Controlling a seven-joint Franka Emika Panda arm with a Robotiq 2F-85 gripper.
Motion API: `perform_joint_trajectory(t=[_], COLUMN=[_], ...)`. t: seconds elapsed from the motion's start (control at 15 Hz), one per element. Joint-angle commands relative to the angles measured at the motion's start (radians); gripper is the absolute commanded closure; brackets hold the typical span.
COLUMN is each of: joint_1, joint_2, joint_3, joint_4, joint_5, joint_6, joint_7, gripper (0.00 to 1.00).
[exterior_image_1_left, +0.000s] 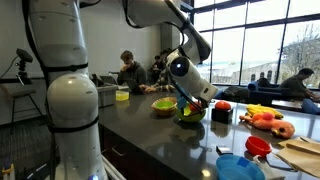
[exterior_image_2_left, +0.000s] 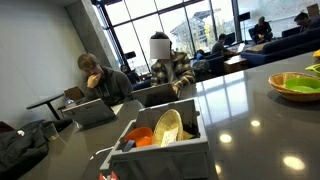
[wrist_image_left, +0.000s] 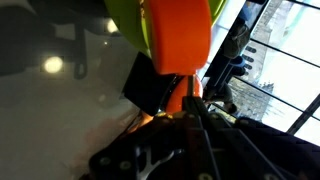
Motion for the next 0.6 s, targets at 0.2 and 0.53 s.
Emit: perform_joint_trajectory(t=[0.2, 0.53], joint_1=[0.025, 0.042], joint_2=[-0.049, -0.069], joint_3=[0.043, 0.072], joint_4=[0.011, 0.015], joint_5=[-0.055, -0.104], joint_6=[0.116, 0.153], joint_7=[-0.028, -0.029], gripper=[0.99, 0.99])
